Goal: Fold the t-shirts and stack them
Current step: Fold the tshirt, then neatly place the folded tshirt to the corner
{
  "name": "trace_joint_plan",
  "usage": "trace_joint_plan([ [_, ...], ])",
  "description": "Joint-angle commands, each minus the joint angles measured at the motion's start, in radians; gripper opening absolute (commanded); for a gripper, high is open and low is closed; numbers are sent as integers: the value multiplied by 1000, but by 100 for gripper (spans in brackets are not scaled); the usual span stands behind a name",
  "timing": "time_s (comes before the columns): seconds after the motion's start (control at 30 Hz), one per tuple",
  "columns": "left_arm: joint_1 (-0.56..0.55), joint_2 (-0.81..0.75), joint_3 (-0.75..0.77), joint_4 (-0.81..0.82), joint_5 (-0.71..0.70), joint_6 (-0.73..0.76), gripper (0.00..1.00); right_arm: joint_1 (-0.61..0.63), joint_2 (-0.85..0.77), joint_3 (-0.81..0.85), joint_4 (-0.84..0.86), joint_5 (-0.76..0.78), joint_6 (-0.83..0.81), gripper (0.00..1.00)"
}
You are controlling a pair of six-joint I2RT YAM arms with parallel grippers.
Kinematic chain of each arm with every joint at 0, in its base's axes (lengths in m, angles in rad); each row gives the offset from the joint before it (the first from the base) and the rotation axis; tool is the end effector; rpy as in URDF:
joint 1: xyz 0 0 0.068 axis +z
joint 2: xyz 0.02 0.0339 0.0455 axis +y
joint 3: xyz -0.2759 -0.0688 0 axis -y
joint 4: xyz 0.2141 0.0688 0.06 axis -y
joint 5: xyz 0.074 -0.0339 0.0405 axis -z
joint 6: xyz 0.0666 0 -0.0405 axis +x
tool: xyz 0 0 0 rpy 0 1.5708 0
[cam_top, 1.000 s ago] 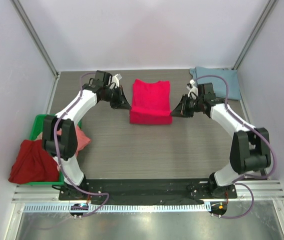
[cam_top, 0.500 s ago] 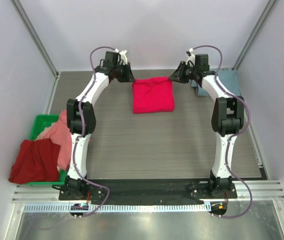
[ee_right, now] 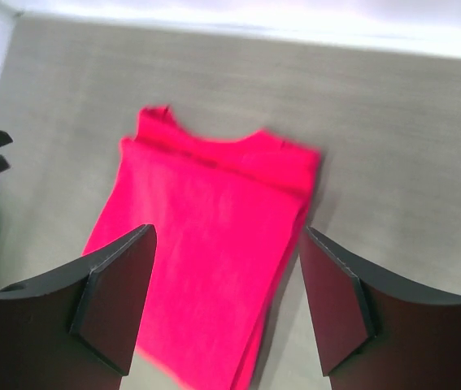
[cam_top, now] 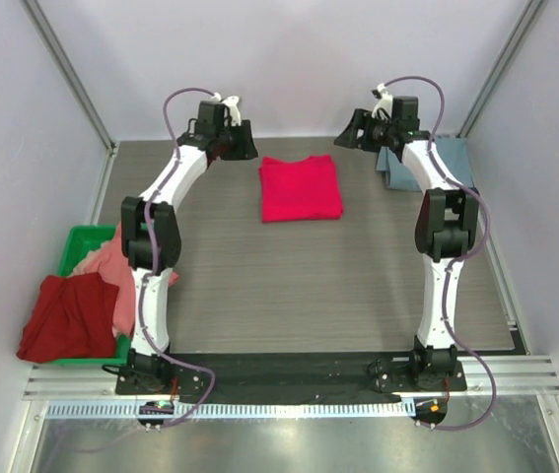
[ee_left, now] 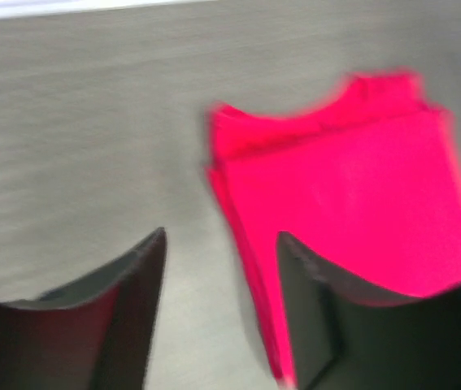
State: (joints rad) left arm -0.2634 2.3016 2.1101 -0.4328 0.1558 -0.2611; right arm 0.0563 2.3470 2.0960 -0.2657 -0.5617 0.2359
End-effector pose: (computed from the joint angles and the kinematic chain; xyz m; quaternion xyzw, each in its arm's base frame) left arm 0.5179 -0.1504 0.2554 0.0365 0.8874 -0.1847 0.4209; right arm 0.5461 0.0663 0.2509 -0.0644 0.8396 0.3074 0.4433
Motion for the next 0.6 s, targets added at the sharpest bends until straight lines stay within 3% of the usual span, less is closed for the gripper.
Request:
trace_joint_plan([
  [0.0,32,-156,-74,0,399,-26,50,-44,-81,-111,-101,-180,-44,76],
  [0.07,32,-175,-137,-11,543,-42,40,-93,-49,-140,-125,-243,-47,76],
  [0.1,32,-185,-166,6,685,-59,37,-101,-35,-143,-132,-282,-46,75],
  [0.17,29,-202,-261,90,760,-116,35,-111,7,-137,-135,-314,-44,75],
  [0.4,-19,-136,-323,51,824,-70,33,-113,87,-99,-129,-400,-20,75],
  [0.57,-30,-42,-260,29,812,-41,30,-112,121,-119,-118,-415,-17,75],
])
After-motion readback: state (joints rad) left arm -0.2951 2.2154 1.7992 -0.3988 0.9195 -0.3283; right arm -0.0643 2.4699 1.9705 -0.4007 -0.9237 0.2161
